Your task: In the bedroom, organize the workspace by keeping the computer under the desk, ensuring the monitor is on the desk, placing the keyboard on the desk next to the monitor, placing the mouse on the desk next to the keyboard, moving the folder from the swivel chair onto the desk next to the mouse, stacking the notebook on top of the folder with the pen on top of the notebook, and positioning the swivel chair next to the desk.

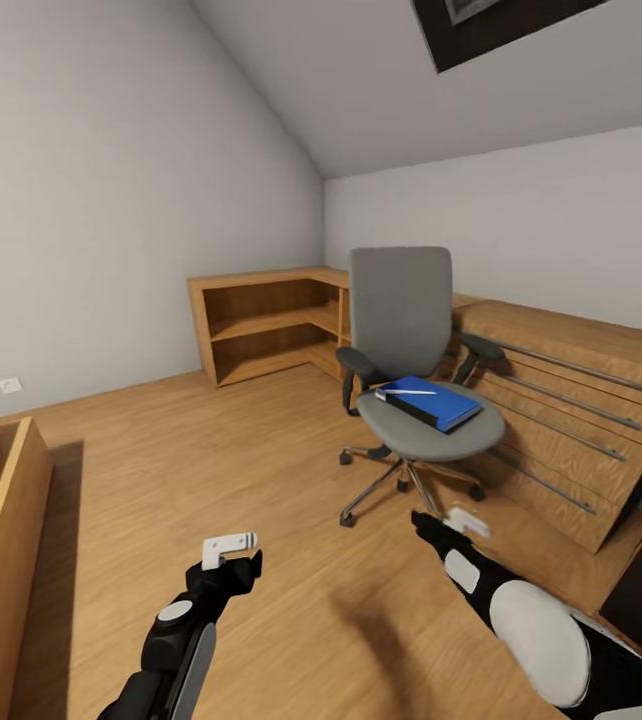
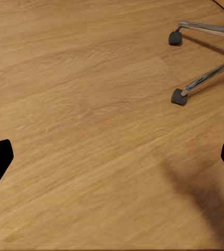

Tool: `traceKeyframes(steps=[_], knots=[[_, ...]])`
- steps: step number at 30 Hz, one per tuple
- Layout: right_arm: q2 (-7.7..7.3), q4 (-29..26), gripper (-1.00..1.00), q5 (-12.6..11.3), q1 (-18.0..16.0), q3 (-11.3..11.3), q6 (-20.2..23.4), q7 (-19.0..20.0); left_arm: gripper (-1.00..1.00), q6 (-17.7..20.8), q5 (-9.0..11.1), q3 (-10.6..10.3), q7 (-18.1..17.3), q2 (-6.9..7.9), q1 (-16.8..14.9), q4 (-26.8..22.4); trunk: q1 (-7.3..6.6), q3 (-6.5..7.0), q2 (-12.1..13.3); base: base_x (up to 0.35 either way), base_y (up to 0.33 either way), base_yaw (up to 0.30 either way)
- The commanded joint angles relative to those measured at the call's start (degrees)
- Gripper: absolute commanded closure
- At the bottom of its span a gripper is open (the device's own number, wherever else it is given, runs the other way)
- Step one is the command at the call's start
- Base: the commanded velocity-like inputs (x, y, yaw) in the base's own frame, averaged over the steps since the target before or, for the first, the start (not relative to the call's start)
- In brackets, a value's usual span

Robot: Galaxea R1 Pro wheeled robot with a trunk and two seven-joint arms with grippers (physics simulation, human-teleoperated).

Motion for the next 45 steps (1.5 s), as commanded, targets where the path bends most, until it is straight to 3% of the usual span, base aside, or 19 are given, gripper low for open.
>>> traceKeyframes(steps=[1,4,8,10,11,13,17,18,20,21,26,28,39,41,42,45], knots=[[-0.01,0.91,-1.00,0.94,0.63,-0.35,-1.74,0.20,-1.00,0.25,0.42,-0.09,0.43,0.01,-0.03,0.00,-0.24,0.14,0.39,0.000,0.000,0.000],[0.07,3.34,-1.00,6.01,5.33,-0.26,-9.97,-0.41,-1.00,0.25,0.43,-0.17,0.31,0.08,-0.01,0.44,-0.90,0.67,1.59,0.000,0.000,0.000],[0.09,4.18,-1.00,11.75,10.11,-0.23,-16.51,-1.07,-1.00,0.16,0.36,-0.20,0.32,0.15,0.75,2.62,-1.78,1.39,3.20,0.000,0.000,0.000],[0.10,4.43,-1.00,16.15,13.81,-0.22,-19.51,-1.26,-1.00,0.06,0.31,-0.18,0.47,0.52,2.59,4.51,-2.22,1.75,4.00,0.000,0.000,0.000],[-0.06,4.47,-1.00,19.62,17.02,-0.23,-21.49,-1.33,-1.00,-0.17,0.24,-0.21,0.95,1.32,4.24,5.70,-2.44,1.93,4.40,0.000,0.000,0.000],[-0.29,4.51,-1.00,22.48,20.15,-0.27,-23.85,-1.30,-1.00,-2.48,0.24,-0.30,2.89,2.02,6.76,6.48,-2.88,2.29,5.20,0.000,0.000,0.000],[-0.37,4.67,-1.00,23.94,21.93,-0.29,-26.51,-1.35,-1.00,-10.21,0.27,-0.31,5.38,2.43,9.50,8.52,-3.76,3.01,6.81,0.000,0.000,0.000],[0.18,4.76,-1.00,24.54,22.46,-0.25,-27.57,-1.21,-1.00,-20.71,0.12,-0.36,6.48,2.55,10.47,14.98,-3.98,3.19,7.21,0.000,0.000,0.000],[0.40,4.77,-1.00,24.55,22.54,-0.28,-27.73,-1.26,-1.00,-23.37,0.10,-0.37,6.63,2.56,10.58,16.09,-4.42,3.55,8.01,0.000,0.000,0.000],[0.63,4.82,-1.00,24.54,22.65,-0.29,-27.92,-1.38,-1.00,-25.16,0.10,-0.33,9.15,2.56,10.66,16.79,-4.64,3.73,8.41,0.000,0.000,0.000],[0.72,4.89,-1.00,24.47,22.65,-0.30,-27.82,-1.46,-1.00,-25.32,0.24,-0.99,18.65,2.24,10.66,17.15,-5.73,4.62,10.41,0.000,0.000,-0.012],[0.69,4.92,-1.00,24.41,22.65,-0.30,-27.78,-1.47,-1.00,-25.32,0.26,-1.27,19.27,2.22,10.67,17.92,-6.17,4.98,11.22,0.000,0.000,-0.138],[0.41,4.84,-1.00,24.09,22.65,-0.47,-27.34,-1.40,-1.00,-25.34,0.41,-1.62,19.46,2.44,10.70,25.33,-8.59,6.96,15.63,0.000,0.000,-0.243],[0.32,4.73,-1.00,23.79,22.65,-0.51,-27.43,-1.40,-1.00,-25.32,0.46,-1.62,19.31,2.46,10.68,28.49,-9.03,7.32,16.43,0.000,0.000,-0.265],[0.25,4.62,-1.00,23.43,22.65,-0.54,-27.57,-1.40,-1.00,-25.29,0.55,-1.62,18.42,2.49,10.24,32.87,-9.25,7.50,16.83,0.000,0.000,-0.266],[0.31,4.55,-1.00,23.14,22.65,-0.55,-27.67,-1.40,-1.00,-25.29,1.03,-1.47,14.24,2.72,6.08,41.76,-9.91,8.04,18.04,0.000,0.000,-0.266]])
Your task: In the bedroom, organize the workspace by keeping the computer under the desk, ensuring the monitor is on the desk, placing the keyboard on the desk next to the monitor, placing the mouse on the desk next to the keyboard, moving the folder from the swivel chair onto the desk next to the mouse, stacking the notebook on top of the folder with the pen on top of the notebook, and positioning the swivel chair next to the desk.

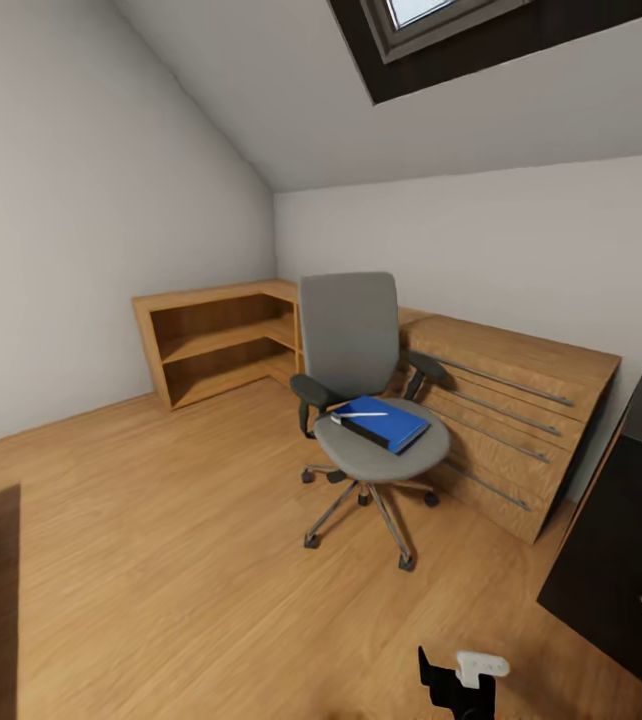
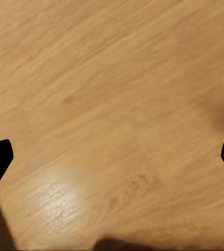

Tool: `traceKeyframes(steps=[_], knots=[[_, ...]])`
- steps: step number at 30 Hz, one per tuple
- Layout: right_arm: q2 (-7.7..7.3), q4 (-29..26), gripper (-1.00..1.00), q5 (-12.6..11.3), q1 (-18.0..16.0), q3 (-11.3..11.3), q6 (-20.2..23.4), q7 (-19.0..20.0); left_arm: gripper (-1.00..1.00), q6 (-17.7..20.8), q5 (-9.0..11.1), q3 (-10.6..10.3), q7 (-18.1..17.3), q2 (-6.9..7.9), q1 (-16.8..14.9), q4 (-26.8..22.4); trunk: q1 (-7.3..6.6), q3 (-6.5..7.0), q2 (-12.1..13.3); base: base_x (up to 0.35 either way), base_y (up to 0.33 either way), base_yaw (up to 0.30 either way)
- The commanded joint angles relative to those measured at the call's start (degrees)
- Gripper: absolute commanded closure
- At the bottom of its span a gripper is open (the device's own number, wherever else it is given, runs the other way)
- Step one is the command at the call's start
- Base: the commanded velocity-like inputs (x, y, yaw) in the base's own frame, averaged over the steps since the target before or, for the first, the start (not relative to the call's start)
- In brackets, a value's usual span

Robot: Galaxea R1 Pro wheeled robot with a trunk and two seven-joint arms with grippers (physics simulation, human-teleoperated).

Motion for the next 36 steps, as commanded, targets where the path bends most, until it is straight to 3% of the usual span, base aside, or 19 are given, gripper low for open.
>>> traceKeyframes(steps=[1,2,3,9,12,16,36], knots=[[0.08,0.09,-1.00,0.25,-0.05,-0.50,-0.20,0.13,-1.00,0.29,0.99,-0.23,-1.80,0.29,-2.22,3.81,-0.24,0.13,0.39,0.000,0.000,-0.266],[0.15,0.10,-1.00,0.23,-0.05,-0.50,-0.23,0.16,-1.00,0.27,1.77,-0.18,-3.89,0.67,-4.25,7.47,-0.46,0.31,0.79,0.000,0.000,-0.266],[0.20,0.07,-1.00,0.21,-0.05,-0.46,-0.29,0.19,-1.00,0.26,4.53,-0.12,-6.94,1.44,-7.62,13.11,-0.68,0.48,1.19,0.000,0.000,-0.267],[0.13,0.05,-1.00,0.34,-0.05,-0.35,-0.40,0.20,-1.00,-1.05,7.51,-0.10,-8.05,1.91,-9.23,15.34,-1.99,1.52,3.60,0.000,0.000,-0.268],[0.14,0.01,-1.00,0.36,-0.05,-0.34,-0.41,0.20,-1.00,-4.81,7.93,-0.09,-7.97,1.82,-9.40,15.59,-2.65,2.00,4.80,0.000,0.000,-0.274],[0.22,0.04,-1.00,0.37,-0.05,-0.33,-0.41,0.20,-1.00,-6.98,8.06,-0.15,-8.01,1.76,-9.47,15.69,-3.53,2.63,6.40,-0.043,0.000,-0.275],[0.34,0.05,-1.00,0.30,-0.05,-0.36,-0.41,0.20,-1.00,-7.90,8.06,0.04,-8.02,1.74,-9.49,15.82,-7.92,5.64,14.43,-0.304,0.000,-0.276]])
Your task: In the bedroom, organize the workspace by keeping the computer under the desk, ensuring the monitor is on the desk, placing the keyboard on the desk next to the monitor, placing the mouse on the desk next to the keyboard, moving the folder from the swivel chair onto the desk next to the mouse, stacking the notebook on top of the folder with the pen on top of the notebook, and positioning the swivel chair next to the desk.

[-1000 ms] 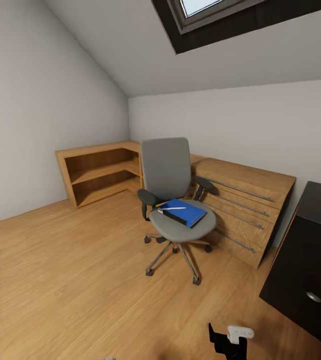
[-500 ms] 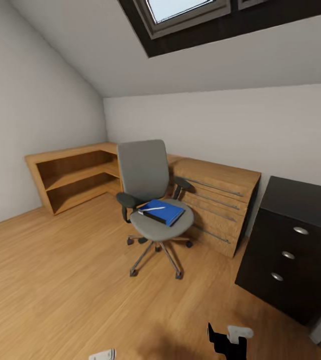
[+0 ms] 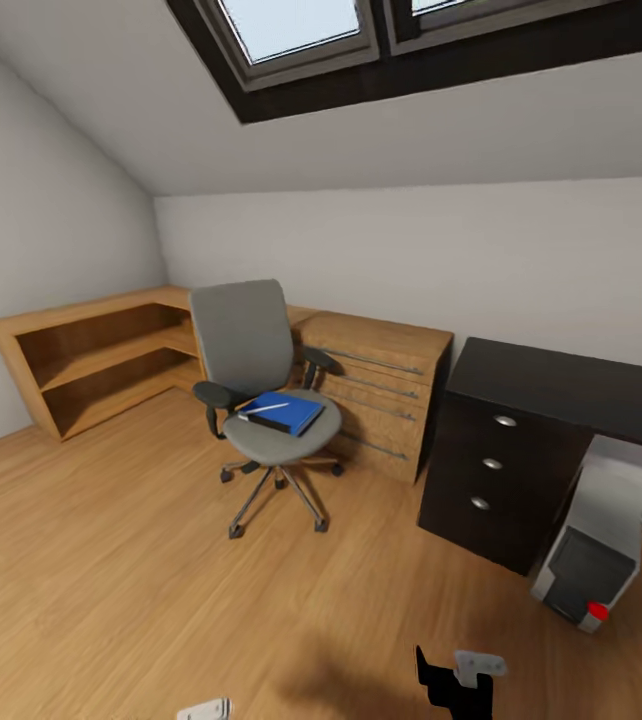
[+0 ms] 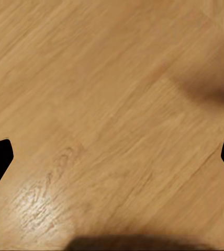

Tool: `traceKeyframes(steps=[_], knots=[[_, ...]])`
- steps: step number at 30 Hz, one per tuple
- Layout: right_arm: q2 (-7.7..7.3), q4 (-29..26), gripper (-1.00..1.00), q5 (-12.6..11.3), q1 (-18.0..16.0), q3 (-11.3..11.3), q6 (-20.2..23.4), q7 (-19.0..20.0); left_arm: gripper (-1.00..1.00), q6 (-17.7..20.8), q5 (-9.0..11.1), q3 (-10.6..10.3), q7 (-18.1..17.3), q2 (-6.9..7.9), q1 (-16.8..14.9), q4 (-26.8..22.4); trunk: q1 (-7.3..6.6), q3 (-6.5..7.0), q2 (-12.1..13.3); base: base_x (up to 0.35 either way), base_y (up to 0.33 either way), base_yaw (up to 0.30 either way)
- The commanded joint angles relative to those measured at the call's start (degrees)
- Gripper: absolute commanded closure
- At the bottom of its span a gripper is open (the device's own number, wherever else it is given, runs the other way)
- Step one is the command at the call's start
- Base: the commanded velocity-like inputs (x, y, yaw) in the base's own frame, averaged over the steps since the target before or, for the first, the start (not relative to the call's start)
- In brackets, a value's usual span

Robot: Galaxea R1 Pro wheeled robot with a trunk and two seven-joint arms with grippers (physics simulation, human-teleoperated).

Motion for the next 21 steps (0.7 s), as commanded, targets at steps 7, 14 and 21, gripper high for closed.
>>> traceKeyframes(steps=[7,14,21], knots=[[0.02,0.08,-1.00,0.27,-0.05,-0.55,-0.18,0.12,-1.00,-0.33,0.59,-0.46,0.39,0.05,-0.02,0.00,-1.59,0.93,2.79,-0.340,0.000,-0.272],[0.09,0.08,-1.00,0.27,-0.05,-0.55,-0.18,0.12,-1.00,-0.43,0.65,-0.43,0.32,0.05,-0.02,0.00,-3.13,1.79,5.60,-0.340,0.000,-0.250],[0.10,0.08,-1.00,0.27,-0.05,-0.55,-0.18,0.12,-1.00,-0.42,0.61,-0.55,0.37,-0.02,-0.02,0.00,-4.66,2.61,8.41,-0.341,0.000,-0.242]])
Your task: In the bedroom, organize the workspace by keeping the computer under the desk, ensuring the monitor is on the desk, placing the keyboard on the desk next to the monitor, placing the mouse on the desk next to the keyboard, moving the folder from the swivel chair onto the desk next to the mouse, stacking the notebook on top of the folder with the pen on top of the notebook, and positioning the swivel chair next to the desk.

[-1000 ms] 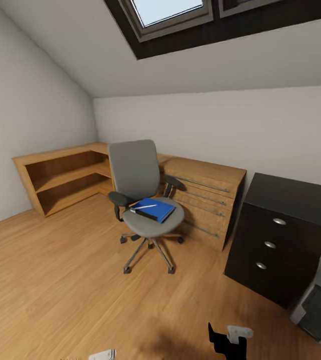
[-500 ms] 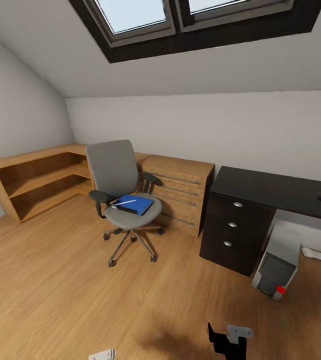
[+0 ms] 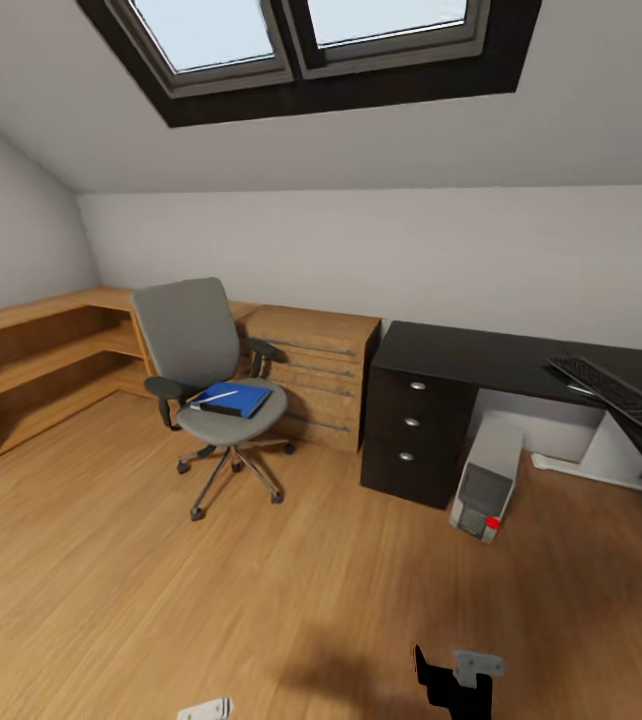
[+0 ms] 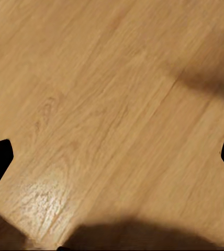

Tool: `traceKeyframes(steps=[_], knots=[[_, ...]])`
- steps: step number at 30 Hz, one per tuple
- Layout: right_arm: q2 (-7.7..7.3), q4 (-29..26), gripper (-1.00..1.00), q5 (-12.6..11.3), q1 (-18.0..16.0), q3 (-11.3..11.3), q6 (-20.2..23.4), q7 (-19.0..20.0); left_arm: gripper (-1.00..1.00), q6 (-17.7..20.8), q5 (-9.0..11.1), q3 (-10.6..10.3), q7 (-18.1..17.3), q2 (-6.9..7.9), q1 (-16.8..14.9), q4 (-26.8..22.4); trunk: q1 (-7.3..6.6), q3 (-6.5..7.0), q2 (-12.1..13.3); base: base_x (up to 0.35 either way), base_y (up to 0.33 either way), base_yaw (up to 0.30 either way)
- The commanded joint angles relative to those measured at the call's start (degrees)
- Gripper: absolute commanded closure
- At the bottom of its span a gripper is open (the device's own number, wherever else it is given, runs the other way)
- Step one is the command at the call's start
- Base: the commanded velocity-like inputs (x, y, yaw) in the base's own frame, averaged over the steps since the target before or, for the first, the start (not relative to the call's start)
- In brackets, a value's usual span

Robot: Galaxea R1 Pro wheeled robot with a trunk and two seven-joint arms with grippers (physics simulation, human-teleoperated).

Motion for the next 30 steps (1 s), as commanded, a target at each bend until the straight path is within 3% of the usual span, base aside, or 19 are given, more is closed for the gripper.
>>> traceKeyframes(steps=[1,16,30], knots=[[0.00,0.08,-1.00,0.29,-0.05,-0.49,-0.18,0.12,-1.00,-0.21,0.58,-0.48,0.40,0.04,-0.02,0.01,-0.27,0.07,0.39,-0.343,0.000,-0.242],[0.08,0.16,-1.00,0.82,-0.05,-0.31,-0.17,0.21,-1.00,-0.16,0.51,-0.59,0.41,0.02,-0.02,0.01,-3.56,1.80,6.40,-0.344,-0.006,-0.227],[0.06,0.17,-1.00,0.82,-0.05,-0.32,-0.13,0.21,-1.00,-0.16,0.31,-0.79,0.33,-0.24,-0.02,0.01,-6.64,3.37,12.02,-0.333,-0.179,-0.211]])
